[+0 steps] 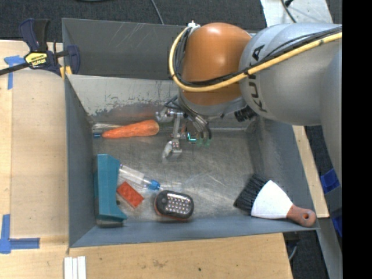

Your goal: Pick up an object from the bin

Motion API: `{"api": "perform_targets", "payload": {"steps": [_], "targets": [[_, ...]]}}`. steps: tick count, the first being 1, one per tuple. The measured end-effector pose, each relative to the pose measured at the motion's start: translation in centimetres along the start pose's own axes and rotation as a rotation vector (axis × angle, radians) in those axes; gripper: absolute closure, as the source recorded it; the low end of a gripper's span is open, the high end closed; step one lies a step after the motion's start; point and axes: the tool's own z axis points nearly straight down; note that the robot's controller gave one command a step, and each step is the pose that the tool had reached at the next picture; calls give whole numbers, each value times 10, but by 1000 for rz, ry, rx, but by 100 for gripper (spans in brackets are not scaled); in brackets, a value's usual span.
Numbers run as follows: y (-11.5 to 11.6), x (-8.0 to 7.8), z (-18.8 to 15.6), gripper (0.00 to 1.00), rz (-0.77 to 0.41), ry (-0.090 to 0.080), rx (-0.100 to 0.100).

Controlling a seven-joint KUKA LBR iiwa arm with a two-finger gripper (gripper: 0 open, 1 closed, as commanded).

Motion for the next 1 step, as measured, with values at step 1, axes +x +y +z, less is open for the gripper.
{"api": "perform_targets", "payload": {"steps": [1], "targets": [[0, -2, -5, 0, 2, -8, -1]]}}
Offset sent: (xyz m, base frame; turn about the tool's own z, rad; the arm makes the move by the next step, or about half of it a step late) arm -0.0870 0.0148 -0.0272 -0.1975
